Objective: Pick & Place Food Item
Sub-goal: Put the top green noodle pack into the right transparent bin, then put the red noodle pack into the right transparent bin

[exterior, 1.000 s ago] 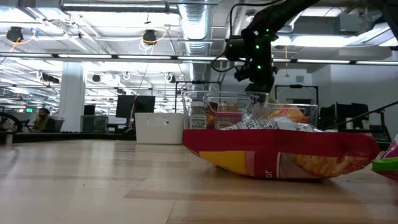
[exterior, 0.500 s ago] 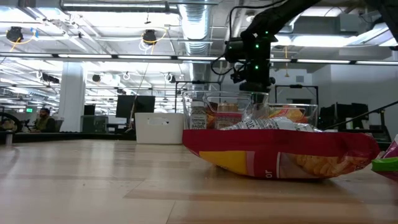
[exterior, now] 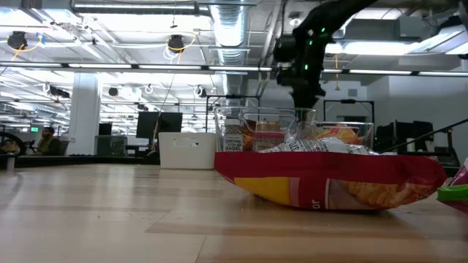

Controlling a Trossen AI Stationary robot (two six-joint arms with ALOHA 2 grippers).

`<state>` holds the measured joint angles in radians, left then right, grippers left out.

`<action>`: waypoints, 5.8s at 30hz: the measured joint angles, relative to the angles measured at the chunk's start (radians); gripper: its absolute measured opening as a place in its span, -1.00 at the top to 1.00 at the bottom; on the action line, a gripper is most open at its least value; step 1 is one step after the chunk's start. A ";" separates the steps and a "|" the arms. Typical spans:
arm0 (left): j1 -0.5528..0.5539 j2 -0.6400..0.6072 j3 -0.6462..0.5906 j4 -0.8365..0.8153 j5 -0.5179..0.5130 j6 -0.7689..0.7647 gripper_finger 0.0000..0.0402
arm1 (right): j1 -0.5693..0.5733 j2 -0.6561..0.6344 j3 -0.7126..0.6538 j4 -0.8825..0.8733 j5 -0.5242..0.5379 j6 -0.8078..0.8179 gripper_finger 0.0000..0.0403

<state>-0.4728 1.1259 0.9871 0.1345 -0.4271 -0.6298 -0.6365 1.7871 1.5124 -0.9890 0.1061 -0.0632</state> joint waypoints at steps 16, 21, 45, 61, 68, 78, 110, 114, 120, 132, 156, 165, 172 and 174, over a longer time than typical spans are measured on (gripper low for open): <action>0.003 0.000 0.000 -0.055 0.002 0.076 0.30 | 0.125 -0.395 -0.068 -0.145 -0.188 0.109 0.63; 0.003 0.001 0.000 -0.077 0.005 0.100 0.30 | 0.283 -0.544 -0.185 -0.157 -0.221 0.257 0.63; -0.003 0.075 -0.002 -0.106 0.021 0.440 0.23 | 1.050 -0.784 -0.406 0.137 -0.005 0.790 0.63; -0.132 0.109 -0.002 -0.289 -0.040 0.326 -0.02 | 1.169 -0.540 -0.406 0.305 -0.082 0.218 0.63; -0.132 0.037 -0.002 -0.290 -0.086 0.335 -0.04 | 1.114 -0.324 -0.405 0.410 -0.152 -0.061 0.63; -0.128 -0.055 -0.002 -0.318 -0.158 0.387 -0.04 | 1.143 -0.137 -0.405 0.622 -0.197 -0.146 0.63; -0.132 -0.071 -0.002 -0.387 -0.116 0.416 -0.04 | 1.210 0.102 -0.295 0.709 -0.027 0.386 0.18; -0.132 -0.071 -0.002 -0.390 -0.116 0.416 -0.04 | 1.205 0.130 -0.296 0.706 -0.036 0.415 0.21; -0.132 -0.071 -0.002 -0.404 -0.117 0.416 -0.04 | 1.226 0.165 -0.285 0.743 -0.050 0.462 0.29; -0.132 -0.071 -0.002 -0.408 -0.118 0.416 -0.04 | 1.233 0.182 -0.258 0.628 0.023 0.501 0.34; -0.138 -0.071 -0.002 -0.396 -0.095 0.405 -0.04 | 1.197 0.181 -0.258 0.447 0.110 0.591 0.65; -0.138 -0.071 -0.002 -0.358 -0.091 0.405 -0.04 | 1.189 0.181 -0.258 0.414 0.174 0.601 0.99; -0.138 -0.071 -0.002 -0.352 -0.091 0.405 -0.04 | 1.229 0.177 -0.134 0.378 0.183 0.606 1.00; -0.138 -0.071 -0.002 -0.349 -0.091 0.405 -0.04 | 1.245 0.177 -0.054 0.301 0.195 0.596 1.00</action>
<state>-0.6106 1.0554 0.9855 -0.2144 -0.5179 -0.2253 0.6090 1.9636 1.4580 -0.6881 0.3011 0.5331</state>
